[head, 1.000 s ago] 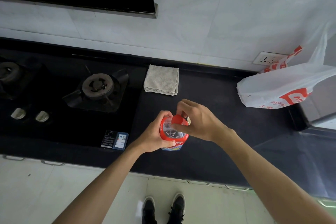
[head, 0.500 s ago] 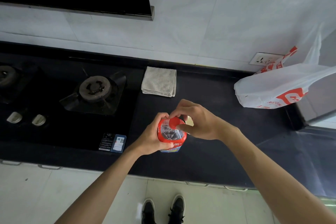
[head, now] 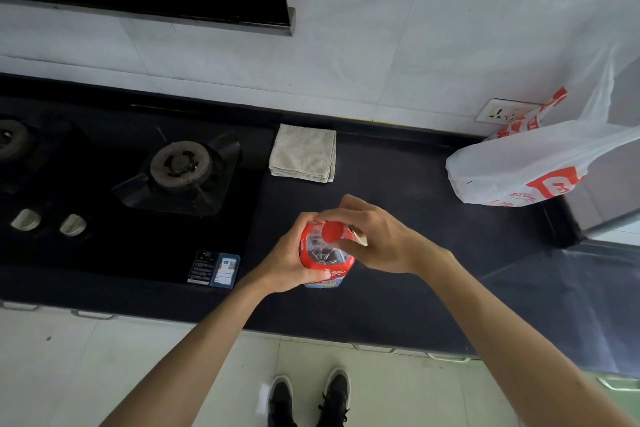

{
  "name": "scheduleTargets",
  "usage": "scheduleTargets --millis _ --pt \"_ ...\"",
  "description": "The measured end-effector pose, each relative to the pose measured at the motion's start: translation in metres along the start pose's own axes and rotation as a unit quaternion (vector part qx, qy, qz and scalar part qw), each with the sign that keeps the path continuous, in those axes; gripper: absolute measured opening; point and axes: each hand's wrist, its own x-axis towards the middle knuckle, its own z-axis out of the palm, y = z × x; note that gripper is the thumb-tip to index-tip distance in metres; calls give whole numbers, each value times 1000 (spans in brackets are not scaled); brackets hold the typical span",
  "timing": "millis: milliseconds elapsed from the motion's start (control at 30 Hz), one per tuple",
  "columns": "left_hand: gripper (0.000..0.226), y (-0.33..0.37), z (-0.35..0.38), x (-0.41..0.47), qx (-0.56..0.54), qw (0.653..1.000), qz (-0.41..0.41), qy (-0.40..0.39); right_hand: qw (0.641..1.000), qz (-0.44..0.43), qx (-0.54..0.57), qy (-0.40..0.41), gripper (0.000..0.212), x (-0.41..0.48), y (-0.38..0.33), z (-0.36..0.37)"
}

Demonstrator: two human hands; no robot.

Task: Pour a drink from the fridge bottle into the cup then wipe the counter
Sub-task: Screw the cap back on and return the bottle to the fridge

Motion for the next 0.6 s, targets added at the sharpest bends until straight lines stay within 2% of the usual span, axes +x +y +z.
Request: scheduleTargets --millis 133,267,400,500,600 --pt "87 -2 0 0 4 1000 1 2 999 -28 1 37 33 2 0 2" --pt "84 -2 0 0 3 1000 -2 -1 993 11 -6 122 24 3 -2 16" --pt "81 -2 0 0 4 1000 3 1 978 76 -7 195 37 10 -11 31" --pt "83 0 0 0 8 1000 5 -2 982 89 28 164 35 8 -8 28" --pt "85 -1 0 0 4 1000 4 0 994 19 70 77 42 1 -1 14"
